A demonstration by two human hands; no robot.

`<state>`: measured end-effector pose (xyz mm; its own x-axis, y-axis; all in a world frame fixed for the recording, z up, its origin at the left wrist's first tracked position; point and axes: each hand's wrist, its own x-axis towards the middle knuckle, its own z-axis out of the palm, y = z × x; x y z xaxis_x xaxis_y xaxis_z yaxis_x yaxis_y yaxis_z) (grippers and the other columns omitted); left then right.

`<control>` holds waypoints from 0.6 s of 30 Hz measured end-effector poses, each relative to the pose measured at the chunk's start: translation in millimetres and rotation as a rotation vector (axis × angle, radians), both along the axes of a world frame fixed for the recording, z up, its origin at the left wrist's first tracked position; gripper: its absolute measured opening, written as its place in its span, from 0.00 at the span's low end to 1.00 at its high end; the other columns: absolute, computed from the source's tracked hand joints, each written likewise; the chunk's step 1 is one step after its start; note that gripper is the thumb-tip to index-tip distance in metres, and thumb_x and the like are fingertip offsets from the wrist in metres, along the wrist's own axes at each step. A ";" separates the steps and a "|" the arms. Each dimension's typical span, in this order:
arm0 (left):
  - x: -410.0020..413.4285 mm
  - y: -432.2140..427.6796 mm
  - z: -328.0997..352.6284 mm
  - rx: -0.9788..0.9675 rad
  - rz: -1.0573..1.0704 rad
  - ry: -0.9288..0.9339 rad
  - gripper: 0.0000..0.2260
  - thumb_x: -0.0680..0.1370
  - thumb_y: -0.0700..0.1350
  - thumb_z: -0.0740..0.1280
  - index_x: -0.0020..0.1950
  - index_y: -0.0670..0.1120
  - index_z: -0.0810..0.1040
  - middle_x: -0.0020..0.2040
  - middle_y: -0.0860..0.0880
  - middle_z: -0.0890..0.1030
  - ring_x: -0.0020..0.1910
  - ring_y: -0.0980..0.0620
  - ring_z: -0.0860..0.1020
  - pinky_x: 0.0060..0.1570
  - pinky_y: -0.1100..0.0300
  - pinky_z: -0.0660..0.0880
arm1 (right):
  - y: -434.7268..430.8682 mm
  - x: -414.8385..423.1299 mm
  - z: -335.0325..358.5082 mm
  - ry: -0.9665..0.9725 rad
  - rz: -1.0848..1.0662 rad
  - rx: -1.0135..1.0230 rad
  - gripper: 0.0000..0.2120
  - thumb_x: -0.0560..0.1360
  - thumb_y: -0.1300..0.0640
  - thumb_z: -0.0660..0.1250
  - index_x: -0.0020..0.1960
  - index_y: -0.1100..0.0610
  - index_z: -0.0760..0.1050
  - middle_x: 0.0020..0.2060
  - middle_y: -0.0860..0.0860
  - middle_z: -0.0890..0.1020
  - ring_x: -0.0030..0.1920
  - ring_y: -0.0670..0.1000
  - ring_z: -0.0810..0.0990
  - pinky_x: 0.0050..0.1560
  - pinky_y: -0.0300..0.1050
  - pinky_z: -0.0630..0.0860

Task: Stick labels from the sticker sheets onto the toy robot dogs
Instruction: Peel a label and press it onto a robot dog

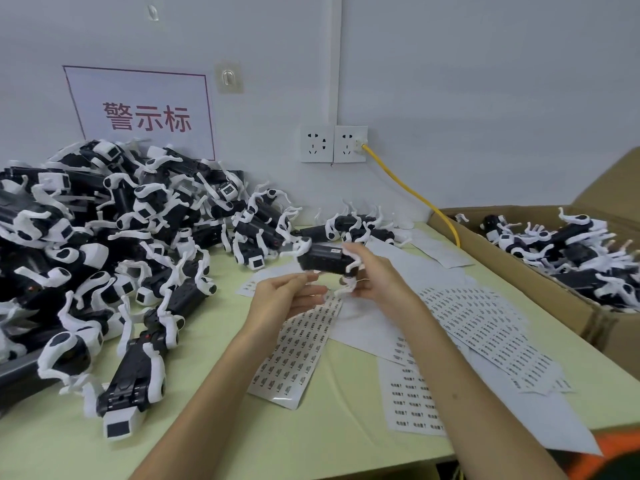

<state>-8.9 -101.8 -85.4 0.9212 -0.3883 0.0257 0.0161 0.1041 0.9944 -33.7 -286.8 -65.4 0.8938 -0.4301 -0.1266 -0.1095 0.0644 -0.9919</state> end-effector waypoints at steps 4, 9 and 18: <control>2.1 2.0 1.4 -0.025 -0.011 0.005 0.11 0.86 0.41 0.61 0.58 0.43 0.84 0.48 0.43 0.88 0.47 0.47 0.87 0.49 0.61 0.83 | -50.2 -18.2 12.3 -0.322 -0.195 0.649 0.24 0.77 0.43 0.71 0.61 0.63 0.76 0.56 0.62 0.80 0.40 0.57 0.84 0.37 0.46 0.82; 5.5 1.4 -0.5 -0.036 0.003 0.015 0.10 0.85 0.41 0.62 0.57 0.42 0.84 0.48 0.43 0.88 0.47 0.46 0.87 0.52 0.57 0.83 | -99.1 -48.0 16.4 -1.094 -0.196 1.230 0.34 0.83 0.42 0.59 0.80 0.62 0.56 0.67 0.70 0.74 0.60 0.68 0.81 0.57 0.61 0.80; 7.8 4.6 1.3 -0.166 0.147 0.092 0.09 0.85 0.43 0.63 0.58 0.42 0.82 0.44 0.45 0.88 0.40 0.51 0.86 0.47 0.59 0.82 | -61.4 -23.7 10.8 -0.506 -0.277 0.669 0.15 0.80 0.50 0.61 0.58 0.56 0.82 0.46 0.52 0.87 0.38 0.49 0.84 0.39 0.40 0.74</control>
<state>-1.1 -97.2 -84.1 0.9688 -0.2475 -0.0091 0.0789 0.2737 0.9586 -57.3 -348.2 -54.6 0.7854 -0.6172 -0.0474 0.4381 0.6082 -0.6619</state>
